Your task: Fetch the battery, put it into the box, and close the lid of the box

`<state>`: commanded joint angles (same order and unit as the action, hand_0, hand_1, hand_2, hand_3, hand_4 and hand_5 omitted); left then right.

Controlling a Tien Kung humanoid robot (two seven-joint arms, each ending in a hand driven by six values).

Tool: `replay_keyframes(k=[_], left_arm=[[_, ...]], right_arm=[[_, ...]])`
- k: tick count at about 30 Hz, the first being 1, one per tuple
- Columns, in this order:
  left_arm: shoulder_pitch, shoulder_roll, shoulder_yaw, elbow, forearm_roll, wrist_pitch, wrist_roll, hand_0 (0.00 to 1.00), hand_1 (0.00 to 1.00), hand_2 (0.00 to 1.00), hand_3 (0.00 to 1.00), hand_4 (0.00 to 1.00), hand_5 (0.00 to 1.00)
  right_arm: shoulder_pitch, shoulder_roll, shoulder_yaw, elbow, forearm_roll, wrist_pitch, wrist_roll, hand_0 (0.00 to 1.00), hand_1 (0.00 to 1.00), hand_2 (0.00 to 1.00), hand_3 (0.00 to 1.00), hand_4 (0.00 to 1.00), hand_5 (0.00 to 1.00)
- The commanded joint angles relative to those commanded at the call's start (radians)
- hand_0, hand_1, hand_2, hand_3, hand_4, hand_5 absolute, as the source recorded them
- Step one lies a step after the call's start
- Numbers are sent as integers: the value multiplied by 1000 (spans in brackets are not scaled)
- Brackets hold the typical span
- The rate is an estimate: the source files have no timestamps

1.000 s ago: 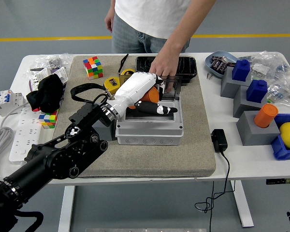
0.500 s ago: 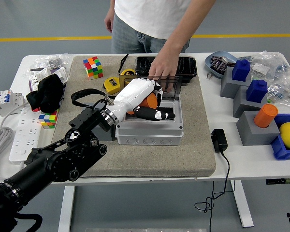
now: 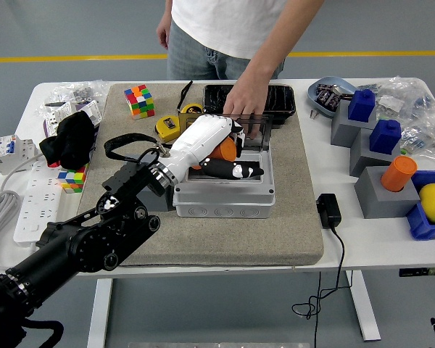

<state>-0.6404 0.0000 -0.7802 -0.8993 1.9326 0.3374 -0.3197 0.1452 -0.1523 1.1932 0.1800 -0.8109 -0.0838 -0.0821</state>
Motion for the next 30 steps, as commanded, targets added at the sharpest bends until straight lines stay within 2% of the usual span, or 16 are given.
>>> replay_keyframes(k=[1,2,7,8,13,14,19,20,24,28,30], left_arm=[[0,0,-1,0,1,-5,-1,137,23,84,100,998,611],[-1,0,-1,1,2,-8,-2,178,124,170,197,998,607],[0,0,-3,2,8,-34,-2,178,124,170,197,998,607],[0,0,-4,2,9,-39,-2,293,514,434,538,998,622],[0,0,-6,6,19,-73,3,293,514,434,538,998,622],[0,0,-7,6,22,-79,4,593,635,614,622,998,633],[0,0,-9,5,28,-98,6,593,635,614,622,998,633],[0,0,-10,3,29,-98,4,719,717,678,681,998,648],[2,0,-13,-16,27,-112,4,719,717,678,681,998,648],[4,0,-14,-70,29,-173,35,716,716,689,690,998,655],[9,0,-25,-117,10,-247,77,716,716,689,690,998,655]], right_arm=[[0,0,0,0,0,0,0,910,895,861,869,998,998],[0,0,0,0,1,0,0,910,893,860,869,998,998],[0,1,-1,0,2,0,1,910,893,860,869,998,998],[0,1,-2,0,3,0,2,910,893,861,869,998,998],[1,1,0,0,1,0,1,910,893,861,869,998,998],[1,1,1,0,1,0,1,909,892,860,869,998,998],[0,1,4,0,-1,0,1,909,892,860,869,998,998],[0,2,3,0,0,0,1,909,892,859,869,998,998],[0,2,0,0,3,0,2,909,892,859,869,998,998],[-2,1,1,0,0,0,0,909,891,858,869,998,998],[-3,1,1,0,2,0,1,909,891,858,869,998,998]])
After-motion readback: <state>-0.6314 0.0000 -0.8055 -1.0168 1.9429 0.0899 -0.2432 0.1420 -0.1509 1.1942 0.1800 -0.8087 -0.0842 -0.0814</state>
